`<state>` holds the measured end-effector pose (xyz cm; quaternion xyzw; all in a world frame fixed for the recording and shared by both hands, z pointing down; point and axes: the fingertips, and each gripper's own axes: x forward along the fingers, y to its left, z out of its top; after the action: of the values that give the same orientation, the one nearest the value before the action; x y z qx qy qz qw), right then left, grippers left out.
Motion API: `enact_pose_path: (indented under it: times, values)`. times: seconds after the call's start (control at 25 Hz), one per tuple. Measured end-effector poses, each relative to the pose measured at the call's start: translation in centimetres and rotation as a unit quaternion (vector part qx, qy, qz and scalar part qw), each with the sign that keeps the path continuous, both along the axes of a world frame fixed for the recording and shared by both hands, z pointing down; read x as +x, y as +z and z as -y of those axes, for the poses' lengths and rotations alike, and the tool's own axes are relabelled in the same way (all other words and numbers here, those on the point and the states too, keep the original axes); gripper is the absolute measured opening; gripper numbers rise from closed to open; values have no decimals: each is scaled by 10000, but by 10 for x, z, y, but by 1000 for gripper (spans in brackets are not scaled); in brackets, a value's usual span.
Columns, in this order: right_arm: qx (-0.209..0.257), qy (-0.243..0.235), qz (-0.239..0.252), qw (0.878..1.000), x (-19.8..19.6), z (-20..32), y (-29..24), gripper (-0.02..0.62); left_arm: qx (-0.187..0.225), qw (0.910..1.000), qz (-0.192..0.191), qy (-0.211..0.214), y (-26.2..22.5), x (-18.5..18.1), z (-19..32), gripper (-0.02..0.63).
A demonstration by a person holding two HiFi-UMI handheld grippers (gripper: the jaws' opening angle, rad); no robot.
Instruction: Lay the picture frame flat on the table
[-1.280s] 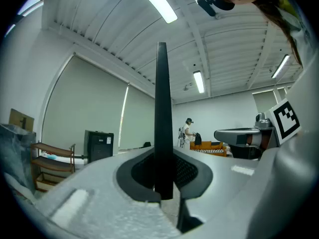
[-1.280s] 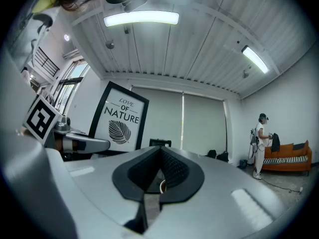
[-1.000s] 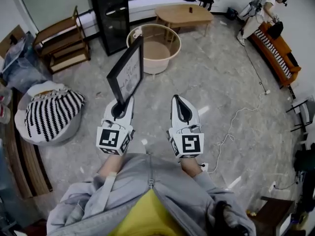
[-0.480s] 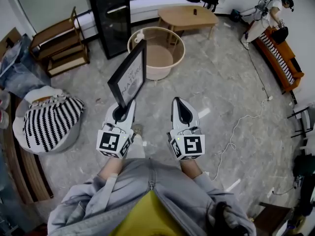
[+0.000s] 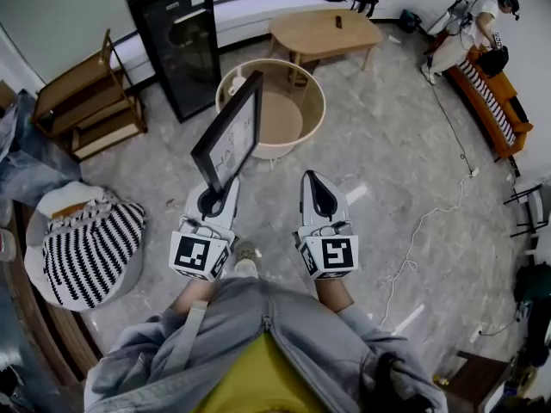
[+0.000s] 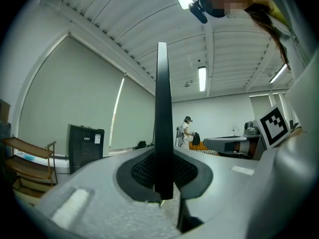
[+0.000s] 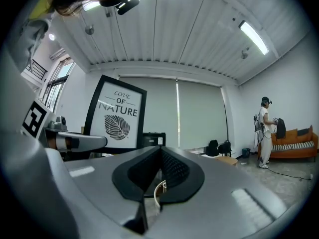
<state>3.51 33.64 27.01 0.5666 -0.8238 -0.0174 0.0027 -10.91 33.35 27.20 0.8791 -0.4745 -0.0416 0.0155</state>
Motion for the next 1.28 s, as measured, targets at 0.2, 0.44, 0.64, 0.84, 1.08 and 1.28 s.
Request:
enact_pose_path:
  times: [0.2,0.44,0.64,0.84,1.08,1.28]
  values:
    - [-89,198,-27,9998,-7,52,10,0,-65,9997,-46,213,11,-9,59,38]
    - [-263,389,-88,9989,-3,86,20,0,-185,9990,-147,375,19,-8,99,38]
    - [-328,424,-59,9985,0,117,24,0,-266,9982,-193,498,25,-3,127,38]
    - [-286,322,-10,9991,0,158,28,0,-260,9980,-258,511,30,1,160,38]
    - [-169,95,47,9998,5,229,24,0,-211,9970,-358,650,30,15,218,39]
    - [-174,-153,4,9997,17,302,19,0,-335,9963,-448,647,34,34,282,38]
